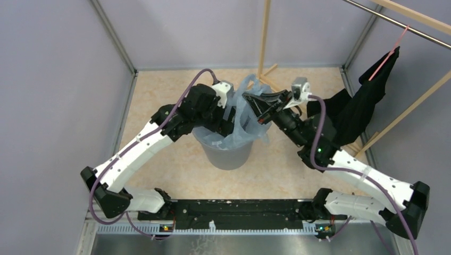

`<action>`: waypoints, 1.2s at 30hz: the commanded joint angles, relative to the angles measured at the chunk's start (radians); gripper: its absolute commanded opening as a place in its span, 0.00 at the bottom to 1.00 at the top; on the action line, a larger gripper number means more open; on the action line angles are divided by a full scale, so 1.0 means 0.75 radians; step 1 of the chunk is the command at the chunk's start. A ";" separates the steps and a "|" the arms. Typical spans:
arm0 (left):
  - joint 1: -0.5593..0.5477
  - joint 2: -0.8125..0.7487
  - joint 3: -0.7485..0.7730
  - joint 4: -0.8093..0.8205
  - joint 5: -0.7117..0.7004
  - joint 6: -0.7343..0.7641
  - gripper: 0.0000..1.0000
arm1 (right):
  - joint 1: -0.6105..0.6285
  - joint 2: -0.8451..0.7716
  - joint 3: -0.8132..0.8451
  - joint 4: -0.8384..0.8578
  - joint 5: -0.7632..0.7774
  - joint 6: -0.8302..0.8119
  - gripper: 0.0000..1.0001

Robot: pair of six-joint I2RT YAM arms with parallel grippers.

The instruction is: Put the trash bags into the trash bin

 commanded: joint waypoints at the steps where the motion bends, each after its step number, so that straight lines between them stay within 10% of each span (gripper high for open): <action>1: 0.002 0.000 0.007 0.051 -0.047 -0.005 0.96 | -0.020 0.161 0.062 0.075 -0.060 0.009 0.00; 12: 0.002 0.104 -0.100 0.300 0.057 -0.116 0.96 | -0.022 0.126 0.017 0.112 -0.078 -0.005 0.00; 29: 0.006 -0.210 0.420 -0.237 -0.451 0.096 0.98 | -0.026 0.105 0.001 0.066 0.000 -0.096 0.00; 36: 0.004 -0.358 0.156 -0.014 0.551 0.245 0.99 | -0.026 0.105 0.005 0.063 -0.004 -0.095 0.00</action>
